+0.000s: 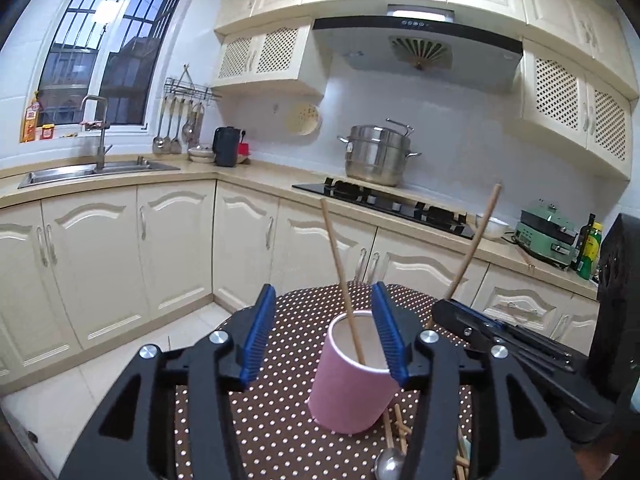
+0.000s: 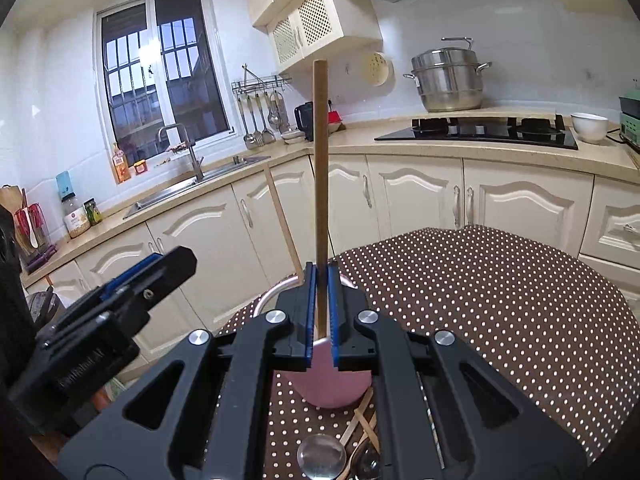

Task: Organize utensils
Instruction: 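Open the right gripper to release the chopstick and withdraw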

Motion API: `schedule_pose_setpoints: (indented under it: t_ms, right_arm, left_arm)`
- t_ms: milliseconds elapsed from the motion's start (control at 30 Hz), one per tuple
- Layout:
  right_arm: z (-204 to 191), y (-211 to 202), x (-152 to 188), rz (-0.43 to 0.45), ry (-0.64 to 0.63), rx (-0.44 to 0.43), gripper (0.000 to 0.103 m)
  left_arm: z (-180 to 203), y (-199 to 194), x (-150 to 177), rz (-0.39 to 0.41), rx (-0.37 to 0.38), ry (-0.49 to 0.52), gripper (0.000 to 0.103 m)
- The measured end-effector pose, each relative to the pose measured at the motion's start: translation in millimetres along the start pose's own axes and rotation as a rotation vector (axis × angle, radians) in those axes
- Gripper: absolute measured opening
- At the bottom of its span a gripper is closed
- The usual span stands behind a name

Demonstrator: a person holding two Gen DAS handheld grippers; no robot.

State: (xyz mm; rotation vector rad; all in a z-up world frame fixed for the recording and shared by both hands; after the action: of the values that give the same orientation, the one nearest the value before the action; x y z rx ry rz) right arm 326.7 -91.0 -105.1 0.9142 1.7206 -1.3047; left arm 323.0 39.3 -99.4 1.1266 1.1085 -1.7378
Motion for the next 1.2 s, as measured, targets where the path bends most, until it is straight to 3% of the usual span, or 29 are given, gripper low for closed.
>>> schedule_pose_setpoints:
  t_ms: [167, 233, 300, 333, 733, 900, 1067, 1200]
  right_arm:
    - [-1, -5, 3, -0.018, 0.002, 0.01, 0.008]
    - [-1, -9, 2, -0.015, 0.007, 0.017, 0.014]
    - [1, -16, 2, -0.006, 0.014, 0.02, 0.044]
    - [1, -19, 1, 0.0, 0.017, 0.014, 0.049]
    - [29, -54, 4, -0.015, 0.027, 0.043, 0.059]
    - [58, -63, 21, -0.069, 0.021, 0.085, 0.06]
    - [85, -63, 52, -0.177, 0.011, 0.115, 0.061]
    - [102, -63, 75, -0.254, -0.005, 0.128, 0.061]
  left_arm:
    - [0, -11, 2, -0.022, -0.028, 0.009, 0.056]
    - [3, -15, 2, -0.024, -0.029, 0.013, 0.06]
    - [7, -19, 2, -0.03, -0.027, 0.019, 0.06]
    - [10, -22, 2, -0.032, -0.026, 0.025, 0.061]
    - [37, -44, 22, -0.12, 0.028, 0.027, 0.067]
    - [47, -34, 54, -0.275, 0.098, -0.022, 0.067]
    - [49, -13, 102, -0.507, 0.113, -0.077, 0.067]
    - [48, -4, 135, -0.631, 0.133, -0.138, 0.066]
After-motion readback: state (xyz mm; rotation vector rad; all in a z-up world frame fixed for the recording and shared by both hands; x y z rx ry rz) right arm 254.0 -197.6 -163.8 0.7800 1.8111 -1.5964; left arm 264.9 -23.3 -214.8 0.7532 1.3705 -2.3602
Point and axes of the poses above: each gripper's, at about its wrist camera, not at the fingertips, and y roughly the way its jaws point, z to its right, x to its underside, the point moved 9 cm from there along y, roughly the way its jaws point, and after that the axes turned 12 degrees about x, right-handed, at the moved point
